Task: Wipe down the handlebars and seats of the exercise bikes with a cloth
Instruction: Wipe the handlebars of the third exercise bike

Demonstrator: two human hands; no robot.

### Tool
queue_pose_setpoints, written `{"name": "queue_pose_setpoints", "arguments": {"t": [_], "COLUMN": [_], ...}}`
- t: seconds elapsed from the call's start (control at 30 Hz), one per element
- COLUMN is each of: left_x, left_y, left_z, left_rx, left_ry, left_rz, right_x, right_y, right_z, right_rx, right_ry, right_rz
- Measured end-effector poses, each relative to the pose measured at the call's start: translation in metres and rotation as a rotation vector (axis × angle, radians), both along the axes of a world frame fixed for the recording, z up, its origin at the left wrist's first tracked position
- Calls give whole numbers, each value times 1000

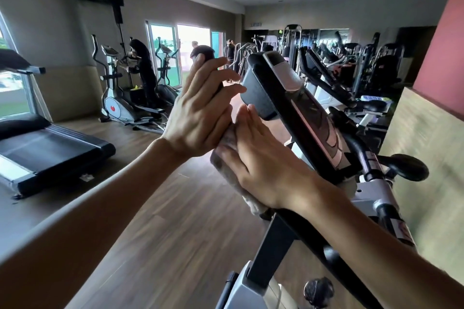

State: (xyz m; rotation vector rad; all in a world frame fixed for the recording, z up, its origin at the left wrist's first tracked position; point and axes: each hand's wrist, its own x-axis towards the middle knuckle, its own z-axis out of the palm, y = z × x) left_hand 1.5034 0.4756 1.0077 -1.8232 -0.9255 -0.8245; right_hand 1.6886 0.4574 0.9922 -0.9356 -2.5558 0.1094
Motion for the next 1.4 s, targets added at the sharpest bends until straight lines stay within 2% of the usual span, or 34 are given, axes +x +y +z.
{"name": "queue_pose_setpoints", "arguments": {"t": [0.13,0.27,0.33,0.47,0.6,0.67,0.8,0.97,1.1,1.2,1.3,1.4], "left_x": [-2,3,3,1,-3,-2,-1,0,2,5,9,19], "left_y": [-2,1,2,2,2,2,2,1,0,-3,-11,-19], "left_z": [2,-1,-2,-1,-1,-2,-3,-4,-6,-8,-9,-10], "left_rx": [0,-3,-12,-33,-34,-24,-12,-24,-23,-39,-76,-97], "left_ry": [25,-34,-47,-36,-40,-49,-64,-79,-109,-132,-157,-191], "left_rz": [-7,-21,-27,-35,-43,-50,-67,-70,-59,-24,30,104], "right_x": [36,62,51,5,4,28,70,72,74,72,74,87], "right_y": [-14,-23,-19,1,0,-9,-24,-27,-34,-32,-25,-22], "right_z": [-23,-27,-18,6,-4,-15,-25,-22,-25,-29,-35,-26], "right_rx": [46,-92,-89,-11,67,24,-209,-211,-121,-62,-146,-371], "right_ry": [-80,-231,-203,-16,3,-70,-163,-190,-125,-6,239,577], "right_rz": [11,-35,-18,25,26,16,-47,-57,-60,-31,86,205]}}
